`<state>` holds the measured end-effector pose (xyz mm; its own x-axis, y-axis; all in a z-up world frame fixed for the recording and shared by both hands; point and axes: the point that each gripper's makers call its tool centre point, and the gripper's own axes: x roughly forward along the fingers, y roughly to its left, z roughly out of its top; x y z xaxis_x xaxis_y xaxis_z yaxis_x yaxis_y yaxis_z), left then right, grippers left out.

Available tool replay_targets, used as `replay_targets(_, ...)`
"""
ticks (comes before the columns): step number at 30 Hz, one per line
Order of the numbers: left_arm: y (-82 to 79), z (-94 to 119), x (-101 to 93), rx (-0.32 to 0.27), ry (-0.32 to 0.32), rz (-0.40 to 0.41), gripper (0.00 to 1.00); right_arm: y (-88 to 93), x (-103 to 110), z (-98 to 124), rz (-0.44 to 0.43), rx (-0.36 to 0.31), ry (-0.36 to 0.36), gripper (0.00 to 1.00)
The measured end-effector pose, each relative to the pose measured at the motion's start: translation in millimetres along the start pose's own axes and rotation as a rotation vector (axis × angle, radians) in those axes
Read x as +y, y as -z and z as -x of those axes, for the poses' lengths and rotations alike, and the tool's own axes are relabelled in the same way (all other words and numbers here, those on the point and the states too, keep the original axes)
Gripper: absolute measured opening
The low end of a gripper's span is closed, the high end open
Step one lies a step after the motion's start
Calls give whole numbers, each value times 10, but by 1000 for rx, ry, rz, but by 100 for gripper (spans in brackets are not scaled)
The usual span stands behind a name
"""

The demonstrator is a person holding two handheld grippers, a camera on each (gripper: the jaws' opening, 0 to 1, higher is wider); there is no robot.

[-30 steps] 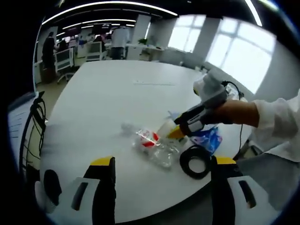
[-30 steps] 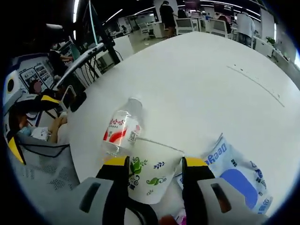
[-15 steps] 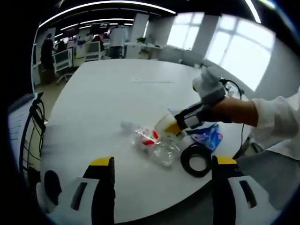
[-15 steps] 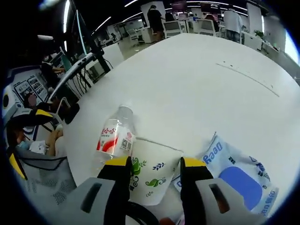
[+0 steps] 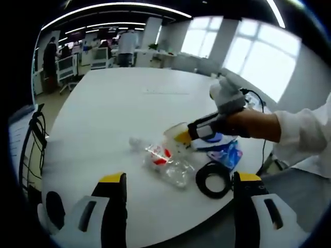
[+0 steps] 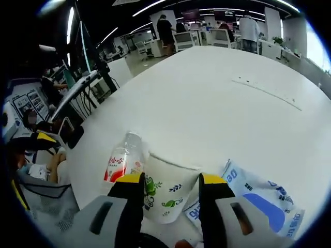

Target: Arrange the tabletop items into an orderly group along one side of the table until the central work area is clear of visible clutter.

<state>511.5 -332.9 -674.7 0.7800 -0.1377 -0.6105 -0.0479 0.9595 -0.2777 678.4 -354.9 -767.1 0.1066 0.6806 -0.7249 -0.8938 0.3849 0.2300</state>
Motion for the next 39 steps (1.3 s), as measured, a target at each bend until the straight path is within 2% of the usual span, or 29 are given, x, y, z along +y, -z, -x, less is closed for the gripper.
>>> replay_targets(4,11,-11,20,4,-3,-3,82,-118,4,15,9,-38,9,38)
replay_targets(8,15,-17,32,3,-5,1,82,-314,-11,38,49,-97,32,37)
replay_targets(11,15,-19,47,4,-7,-1,82,-444,-47,24,54,-150,47,37)
replay_targets(14,32,-25,67,7,-12,1,82,-655,-125,27,109,-237,89,37)
replay_targets(16,39,-29,75,11,-14,3,82,-777,-145,56,148,-276,111,37)
replay_targets(18,45,-29,78,14,-14,5,82,-833,-152,68,151,-294,122,36)
replay_targets(21,61,-30,79,22,-11,2,82,-987,-139,90,168,-354,135,36)
replay_targets(29,75,-21,90,22,-17,-8,83,-1099,-290,31,181,-403,192,36)
replay_targets(34,105,-16,121,27,-26,3,83,-1164,-399,-84,181,-422,204,36)
replay_targets(36,113,-11,121,36,-29,1,83,-1144,-470,-157,162,-413,214,36)
replay_targets(39,115,-6,131,34,-35,2,83,-1079,-485,-205,177,-391,235,36)
